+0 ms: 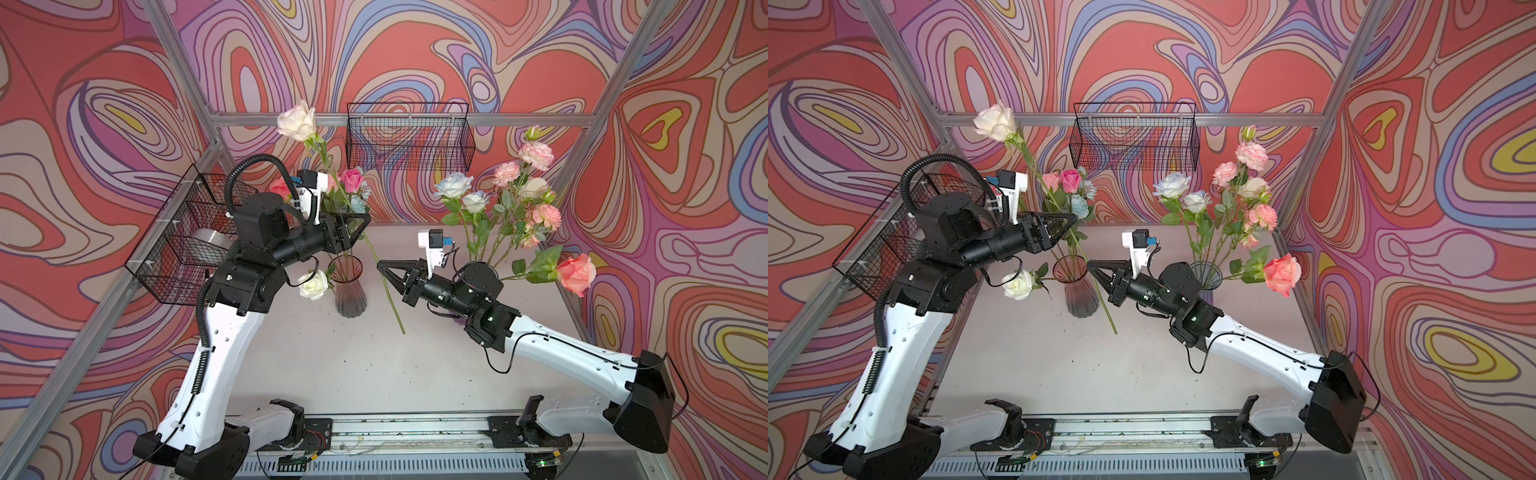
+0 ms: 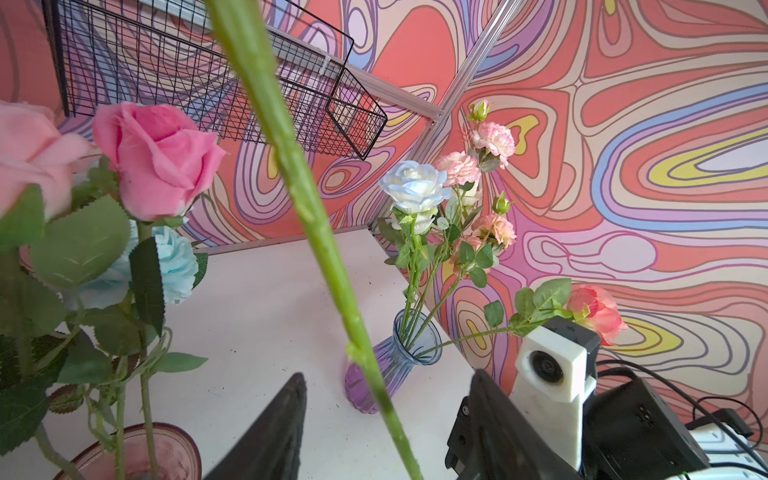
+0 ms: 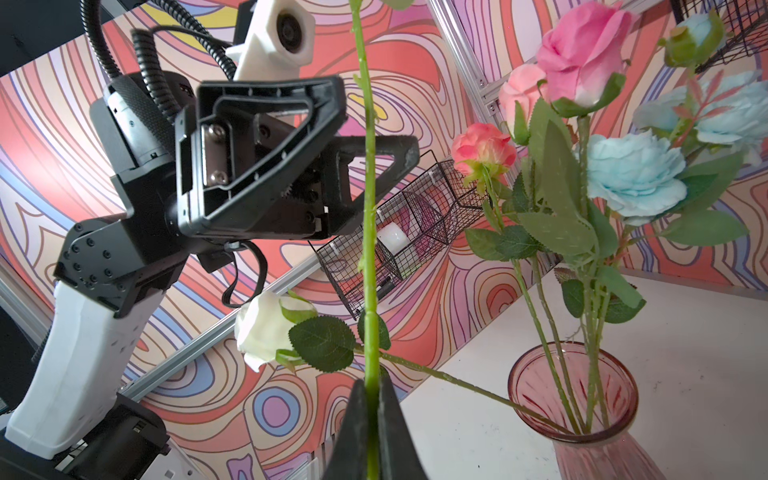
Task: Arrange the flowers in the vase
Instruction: 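Hold the pale rose stem upright with both grippers beside the pink vase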
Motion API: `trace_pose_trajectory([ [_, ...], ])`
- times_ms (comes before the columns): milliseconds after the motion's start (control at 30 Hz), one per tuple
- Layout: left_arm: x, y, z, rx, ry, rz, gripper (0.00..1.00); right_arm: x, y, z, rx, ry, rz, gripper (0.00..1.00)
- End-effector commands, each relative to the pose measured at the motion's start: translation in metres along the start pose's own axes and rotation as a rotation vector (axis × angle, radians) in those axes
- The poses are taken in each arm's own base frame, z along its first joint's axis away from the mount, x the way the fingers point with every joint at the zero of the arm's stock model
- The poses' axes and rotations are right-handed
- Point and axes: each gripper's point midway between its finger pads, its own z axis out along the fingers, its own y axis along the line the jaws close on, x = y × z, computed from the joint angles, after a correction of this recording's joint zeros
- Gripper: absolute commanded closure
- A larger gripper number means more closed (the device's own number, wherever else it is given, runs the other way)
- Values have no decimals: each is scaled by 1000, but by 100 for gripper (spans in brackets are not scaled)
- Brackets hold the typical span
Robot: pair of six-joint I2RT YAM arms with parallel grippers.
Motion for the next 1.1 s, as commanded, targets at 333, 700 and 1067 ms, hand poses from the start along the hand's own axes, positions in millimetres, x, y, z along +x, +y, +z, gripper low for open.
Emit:
trace_pose_trajectory([
  [333, -5, -1, 4, 33, -51, 21, 80, -8, 20, 9, -73, -19, 1, 100],
  [700, -22, -2, 0, 4, -108, 39, 100, 2, 5, 9, -20, -7, -6, 74],
  [1067, -85, 20, -2, -196, -320, 218, 100, 19, -55, -65, 366, -50, 3, 59],
])
